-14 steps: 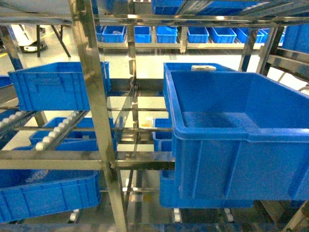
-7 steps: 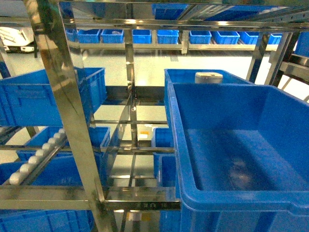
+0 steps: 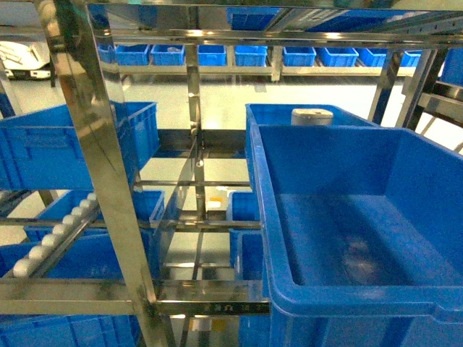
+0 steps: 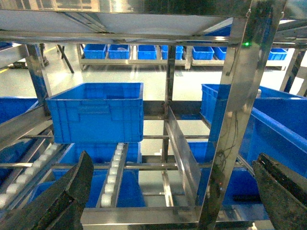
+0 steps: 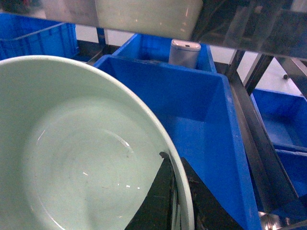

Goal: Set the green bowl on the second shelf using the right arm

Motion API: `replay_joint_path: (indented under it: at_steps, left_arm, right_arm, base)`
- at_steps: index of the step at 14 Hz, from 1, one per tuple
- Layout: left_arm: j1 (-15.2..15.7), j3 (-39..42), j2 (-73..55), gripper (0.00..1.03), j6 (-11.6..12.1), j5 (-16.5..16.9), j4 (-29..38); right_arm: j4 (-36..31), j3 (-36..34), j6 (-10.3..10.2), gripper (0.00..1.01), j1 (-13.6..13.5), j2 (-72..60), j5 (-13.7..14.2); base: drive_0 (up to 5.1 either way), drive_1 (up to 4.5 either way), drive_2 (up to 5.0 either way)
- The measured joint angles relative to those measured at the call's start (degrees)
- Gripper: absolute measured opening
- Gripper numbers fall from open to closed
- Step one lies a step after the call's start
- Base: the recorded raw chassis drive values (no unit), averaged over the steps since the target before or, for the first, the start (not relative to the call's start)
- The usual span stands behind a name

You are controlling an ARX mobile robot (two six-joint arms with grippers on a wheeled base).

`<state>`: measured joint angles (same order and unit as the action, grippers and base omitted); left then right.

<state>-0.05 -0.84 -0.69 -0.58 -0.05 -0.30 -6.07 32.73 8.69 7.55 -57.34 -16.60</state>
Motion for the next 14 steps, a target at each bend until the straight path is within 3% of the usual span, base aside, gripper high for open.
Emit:
replay_joint_path:
  at_steps: [4, 6, 9, 14]
  left_arm:
    - [0.0, 0.0, 0.0, 0.98, -0.02, 0.0, 0.0]
    - [0.0, 0.0, 0.0, 0.98, -0.02, 0.0, -0.02]
    - [0.0, 0.0, 0.0, 0.98, -0.02, 0.02, 0.0]
    - [0.0, 0.0, 0.0, 0.98, -0.02, 0.0, 0.0]
  right_arm:
    - [-6.88, -3.17, 3.41, 0.02, -0.04, -10.21, 0.77]
    - [-11.34, -2.01, 4.0, 0.02, -0.22, -18.67, 2.14]
    - [-14.67, 4.83, 4.07, 0.02, -1.36, -30.75, 4.87]
    - [-18.53, 22.43, 3.15, 0.02, -2.82, -57.05, 10.8]
  base:
    - [0.0, 0.0, 0.0]
    - [0.0, 0.0, 0.0]
    - [0.0, 0.0, 0.0]
    - [0.0, 0.0, 0.0]
